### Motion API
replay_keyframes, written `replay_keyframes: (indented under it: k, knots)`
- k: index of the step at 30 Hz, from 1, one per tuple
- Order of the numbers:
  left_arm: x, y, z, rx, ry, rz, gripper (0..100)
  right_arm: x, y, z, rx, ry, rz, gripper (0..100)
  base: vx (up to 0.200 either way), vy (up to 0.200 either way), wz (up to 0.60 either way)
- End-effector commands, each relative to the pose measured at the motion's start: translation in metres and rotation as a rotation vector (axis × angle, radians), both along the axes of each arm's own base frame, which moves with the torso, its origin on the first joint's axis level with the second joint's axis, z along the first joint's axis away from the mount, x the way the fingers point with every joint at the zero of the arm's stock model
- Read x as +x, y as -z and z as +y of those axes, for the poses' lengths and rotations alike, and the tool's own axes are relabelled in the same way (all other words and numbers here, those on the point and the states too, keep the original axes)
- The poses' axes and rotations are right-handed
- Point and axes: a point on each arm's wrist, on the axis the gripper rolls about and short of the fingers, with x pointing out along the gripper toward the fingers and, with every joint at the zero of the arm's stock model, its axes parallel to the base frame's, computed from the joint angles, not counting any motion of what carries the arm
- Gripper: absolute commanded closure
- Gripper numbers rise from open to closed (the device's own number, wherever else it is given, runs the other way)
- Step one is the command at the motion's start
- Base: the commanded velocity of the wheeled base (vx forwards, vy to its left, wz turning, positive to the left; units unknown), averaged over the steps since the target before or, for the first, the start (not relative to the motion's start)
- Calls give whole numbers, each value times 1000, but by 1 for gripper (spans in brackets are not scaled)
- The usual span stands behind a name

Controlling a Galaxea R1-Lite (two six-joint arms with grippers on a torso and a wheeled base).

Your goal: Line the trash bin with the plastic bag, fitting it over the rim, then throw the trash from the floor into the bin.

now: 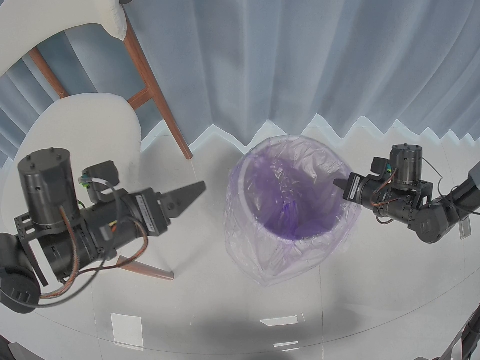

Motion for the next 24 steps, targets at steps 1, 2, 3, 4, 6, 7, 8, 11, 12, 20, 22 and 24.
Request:
replay_keyframes:
  k: [1,2,3,4,6,7,8,11,12,20,22,24]
  knots:
    - [-14,-15,34,-45,-62,-81,0,19,45,17,-66,-63,35,100,0,0,0]
    - [-16,-15,39,-46,-74,-84,0,21,49,20,-67,-73,19,100,0,0,0]
    - [-18,-15,43,-48,-92,-86,0,23,52,23,-65,-78,5,100,0,0,0]
    - [-18,-16,50,-53,-119,-94,0,25,55,25,-62,-83,-8,100,0,0,0]
    - [-21,-20,60,-65,-159,-114,0,30,62,29,-63,-89,-18,100,0,0,0]
    - [-23,-22,64,-72,-165,-124,0,31,65,32,-68,-98,-23,100,0,0,0]
    - [-25,-23,66,-74,-162,-128,0,32,68,35,-69,-103,-24,100,0,0,0]
    - [-31,-23,81,-85,-137,-148,0,35,78,41,-78,-117,-37,100,0,0,0]
    - [-34,-23,84,-89,-128,-153,0,36,79,43,-81,-123,-45,100,0,0,0]
    - [-47,-20,100,-107,-123,-217,0,43,91,44,-117,-133,-103,100,0,0,0]
    - [-47,-20,102,-105,-131,-217,0,44,95,44,-124,-134,-106,100,0,0,0]
    - [-47,-19,102,-103,-131,-214,0,46,100,45,-128,-132,-108,100,0,0,0]
